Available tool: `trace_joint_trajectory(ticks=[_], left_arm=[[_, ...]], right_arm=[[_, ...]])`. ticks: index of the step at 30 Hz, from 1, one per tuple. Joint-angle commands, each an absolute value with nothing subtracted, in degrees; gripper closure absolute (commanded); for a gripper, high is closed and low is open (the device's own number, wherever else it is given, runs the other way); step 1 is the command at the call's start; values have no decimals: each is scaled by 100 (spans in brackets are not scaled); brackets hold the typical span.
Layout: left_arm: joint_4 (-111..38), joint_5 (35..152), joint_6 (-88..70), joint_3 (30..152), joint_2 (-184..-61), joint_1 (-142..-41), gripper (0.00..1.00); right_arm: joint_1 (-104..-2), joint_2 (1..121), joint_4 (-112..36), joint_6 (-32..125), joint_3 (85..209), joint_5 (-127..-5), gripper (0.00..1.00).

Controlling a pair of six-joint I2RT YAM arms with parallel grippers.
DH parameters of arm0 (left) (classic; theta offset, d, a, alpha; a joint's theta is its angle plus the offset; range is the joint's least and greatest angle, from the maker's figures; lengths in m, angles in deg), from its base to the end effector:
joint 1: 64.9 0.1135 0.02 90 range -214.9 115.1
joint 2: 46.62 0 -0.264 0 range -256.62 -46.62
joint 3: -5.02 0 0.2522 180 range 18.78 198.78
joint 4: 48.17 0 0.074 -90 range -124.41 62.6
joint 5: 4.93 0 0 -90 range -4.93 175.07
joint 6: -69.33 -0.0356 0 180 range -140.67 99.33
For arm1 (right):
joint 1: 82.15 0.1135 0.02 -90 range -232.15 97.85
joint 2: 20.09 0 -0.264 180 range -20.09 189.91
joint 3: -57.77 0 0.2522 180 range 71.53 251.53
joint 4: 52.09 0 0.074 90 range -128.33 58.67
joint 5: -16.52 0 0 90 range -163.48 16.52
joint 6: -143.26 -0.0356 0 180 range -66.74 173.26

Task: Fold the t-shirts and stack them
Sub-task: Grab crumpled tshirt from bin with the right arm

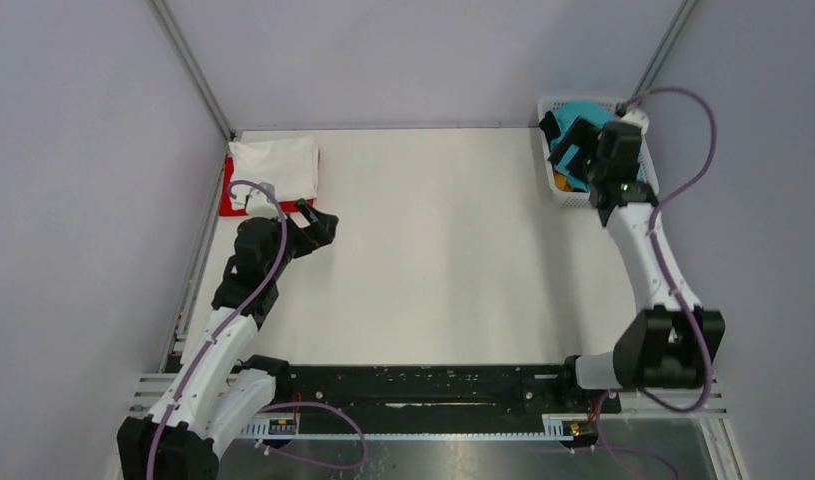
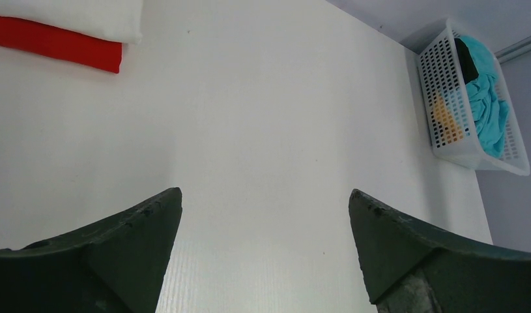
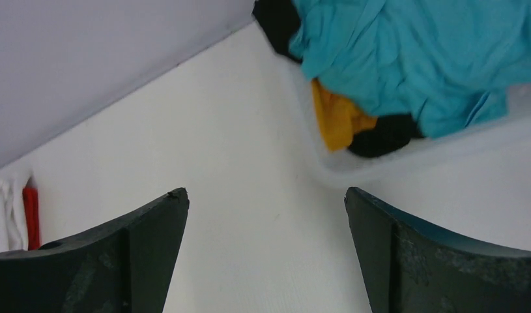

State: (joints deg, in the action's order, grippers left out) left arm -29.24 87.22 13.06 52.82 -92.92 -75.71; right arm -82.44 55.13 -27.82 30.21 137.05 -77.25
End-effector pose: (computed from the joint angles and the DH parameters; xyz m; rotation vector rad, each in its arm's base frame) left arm 0.1906 -0.0377 0.2781 -0.3545 1.8814 -0.5659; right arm 0.3070 -0.0039 0.3488 0.4332 1.8787 0.2031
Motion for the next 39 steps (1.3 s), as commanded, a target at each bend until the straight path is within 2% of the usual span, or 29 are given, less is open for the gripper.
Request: trace_joint_trajectory(ticks=[1,9,17,18,22,27,30,33,34,36,39], left_arm=[[-3340,8610,1160,5439,-9422,-7579,1],[-3414,8533,1155,5499,-9747,-7579,1],[-3643,8533,1155,5642,-10089,-7578,1],[-3650,8533,1153,5660,-10123,-7575,1],[-3577,8337,1131,5725,-10223,-7579,1],[-3566,8246,1100,5720,-10250,-7580,1],[-3555,8223,1100,5729,-10250,-7575,1],[-3561,8275,1105,5733,-10262,-7577,1],[-3560,8285,1106,5734,-10261,-7578,1],[-3539,8280,1094,5734,-10252,-7579,1],[-3533,8270,1089,5730,-10228,-7579,1]], right_arm=[[-8786,6757,-2255,3428,15232,-7892,2],[-9461,9371,-1815,3314,17996,-7248,2],[-9621,11524,-1446,3069,20291,-7151,1],[-9621,11741,-1356,3042,20550,-7135,3],[-9621,12227,-1292,2887,20939,-7075,9],[-9618,12389,-1282,2832,20659,-6905,18],[-9629,12523,-1218,2798,20656,-6693,30],[-9630,12539,-1216,2791,20717,-6511,56],[-9630,12523,-1207,2809,20729,-6524,62],[-9630,12443,-1141,2901,20736,-6586,71],[-9630,12301,-1052,3087,20651,-6666,79]])
